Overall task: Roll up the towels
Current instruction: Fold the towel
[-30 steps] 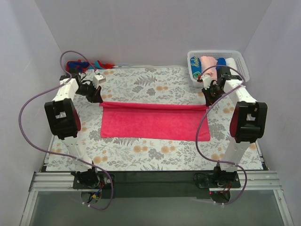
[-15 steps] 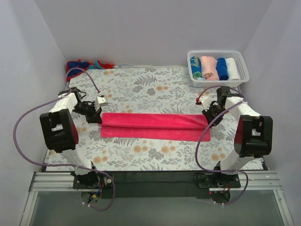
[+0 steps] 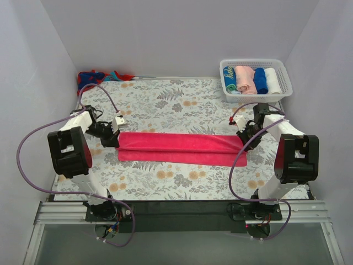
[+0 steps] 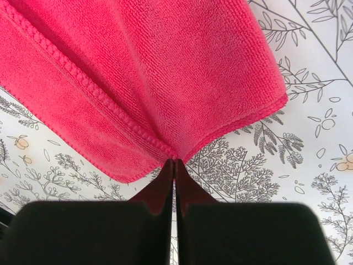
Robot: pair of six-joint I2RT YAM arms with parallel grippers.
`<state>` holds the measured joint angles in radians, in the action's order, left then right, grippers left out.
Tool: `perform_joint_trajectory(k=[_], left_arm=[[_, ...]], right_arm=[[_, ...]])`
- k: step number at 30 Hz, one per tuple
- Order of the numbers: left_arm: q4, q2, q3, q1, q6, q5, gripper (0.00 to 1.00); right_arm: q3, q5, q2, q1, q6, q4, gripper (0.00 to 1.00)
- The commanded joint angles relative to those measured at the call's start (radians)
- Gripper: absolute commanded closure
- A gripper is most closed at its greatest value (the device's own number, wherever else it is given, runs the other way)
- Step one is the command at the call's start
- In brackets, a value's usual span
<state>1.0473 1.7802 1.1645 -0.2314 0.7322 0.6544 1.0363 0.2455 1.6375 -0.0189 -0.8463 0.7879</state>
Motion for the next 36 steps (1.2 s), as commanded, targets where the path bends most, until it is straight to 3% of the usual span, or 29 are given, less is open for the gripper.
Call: perform_joint_trajectory(k=[1, 9, 18, 36], left_arm=[[0.061, -0.042, 0.072, -0.003, 0.027, -0.001, 1.0], [0.183, -0.079, 0.091, -0.011, 0.131, -0.007, 1.0], [0.067, -0.045, -0.04, -0.011, 0.099, -0.065, 1.0], [0.054, -0.015, 0.0, -0.011, 0.064, -0.073, 1.0]], right_arm=[[0.048, -0.015, -0.039, -0.001, -0.034, 0.039, 0.99], [-0.005, -0.041, -0.133, -0.006, -0.089, 0.08, 0.99], [-0.09, -0.028, -0.055, -0.003, -0.07, 0.028, 0.99], [-0.044, -0.022, -0.062, 0.0, -0.062, 0.06, 0.99]])
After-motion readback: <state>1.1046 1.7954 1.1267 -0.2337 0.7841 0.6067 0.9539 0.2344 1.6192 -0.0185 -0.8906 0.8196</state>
